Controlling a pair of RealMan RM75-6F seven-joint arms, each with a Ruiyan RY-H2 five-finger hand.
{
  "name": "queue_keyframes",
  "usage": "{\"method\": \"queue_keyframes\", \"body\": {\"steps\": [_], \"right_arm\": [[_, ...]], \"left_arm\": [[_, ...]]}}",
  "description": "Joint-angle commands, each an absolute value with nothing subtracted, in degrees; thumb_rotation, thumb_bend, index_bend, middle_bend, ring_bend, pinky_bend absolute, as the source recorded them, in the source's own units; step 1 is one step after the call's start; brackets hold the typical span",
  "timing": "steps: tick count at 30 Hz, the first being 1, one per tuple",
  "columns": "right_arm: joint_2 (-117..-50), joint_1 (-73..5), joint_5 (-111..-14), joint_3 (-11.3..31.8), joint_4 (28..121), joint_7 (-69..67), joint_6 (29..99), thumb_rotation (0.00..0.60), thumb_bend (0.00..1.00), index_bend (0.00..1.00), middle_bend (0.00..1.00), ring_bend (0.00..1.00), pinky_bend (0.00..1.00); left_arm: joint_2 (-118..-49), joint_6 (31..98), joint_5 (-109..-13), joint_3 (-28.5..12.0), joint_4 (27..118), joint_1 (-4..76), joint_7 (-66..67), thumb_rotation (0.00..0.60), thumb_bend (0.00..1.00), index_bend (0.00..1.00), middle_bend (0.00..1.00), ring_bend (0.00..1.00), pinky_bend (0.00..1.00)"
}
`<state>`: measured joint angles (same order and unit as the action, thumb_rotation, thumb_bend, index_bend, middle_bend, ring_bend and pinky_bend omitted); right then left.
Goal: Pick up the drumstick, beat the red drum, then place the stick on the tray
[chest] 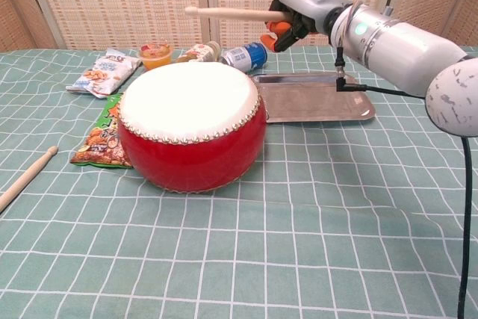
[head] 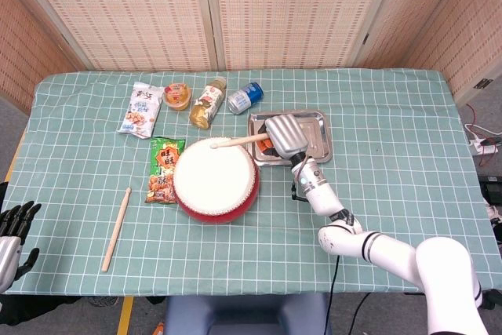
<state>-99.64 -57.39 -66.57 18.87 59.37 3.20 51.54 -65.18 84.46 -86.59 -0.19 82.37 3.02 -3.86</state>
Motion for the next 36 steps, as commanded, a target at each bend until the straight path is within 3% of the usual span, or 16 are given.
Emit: {"method": "queue_keyframes", "body": {"steps": [1,6,11,15,28,31,36], "right_arm": [[-99.4,-58.7,-72.5,12.3,55.5,14.2,48.8,0.600,0.51,1.00,1.00,1.00,1.00],[-100.3,-59.3,-73.3,11.6,53.2,18.4,48.8,0.600,0.52,1.00,1.00,1.00,1.00],[-102.5,-56.6,-69.7,19.8,55.9,3.2,57.0,0.600,0.52,1.00,1.00,1.00,1.00],[-102.7,-55.0,-65.7,24.0,58.6,-6.2,56.8,0.600,0.52,1.00,1.00,1.00,1.00],[-102.2,-58.1,-77.6,9.7,49.1,12.0,50.4,0.600,0.52,1.00,1.00,1.00,1.00],[-102.8,-57.9,-77.3,10.6,48.7,11.8,51.4,0.600,0.52,1.00,1.00,1.00,1.00],[-103.3,-55.4,-70.2,18.7,52.8,0.4,54.7,0.600,0.52,1.00,1.00,1.00,1.00]], "left_arm": [[-65.2,84.4,-86.5,-0.2,82.4,3.0,-3.7,0.600,0.35,0.04,0.03,0.02,0.07],[-65.1,84.3,-86.3,-0.2,82.5,3.0,-3.7,0.600,0.35,0.04,0.03,0.02,0.07],[-65.3,84.3,-86.3,-0.3,82.2,3.0,-3.9,0.600,0.35,0.04,0.03,0.02,0.07],[-65.2,84.5,-86.5,-0.4,82.2,3.1,-4.0,0.600,0.35,0.04,0.03,0.02,0.07],[-65.0,84.4,-86.4,-0.2,82.8,3.0,-3.4,0.600,0.35,0.04,0.03,0.02,0.07],[-65.1,84.5,-86.3,-0.2,82.8,2.9,-3.5,0.600,0.35,0.04,0.03,0.02,0.07],[-65.1,84.6,-86.2,-0.2,82.3,2.8,-3.9,0.600,0.35,0.04,0.03,0.02,0.07]]}}
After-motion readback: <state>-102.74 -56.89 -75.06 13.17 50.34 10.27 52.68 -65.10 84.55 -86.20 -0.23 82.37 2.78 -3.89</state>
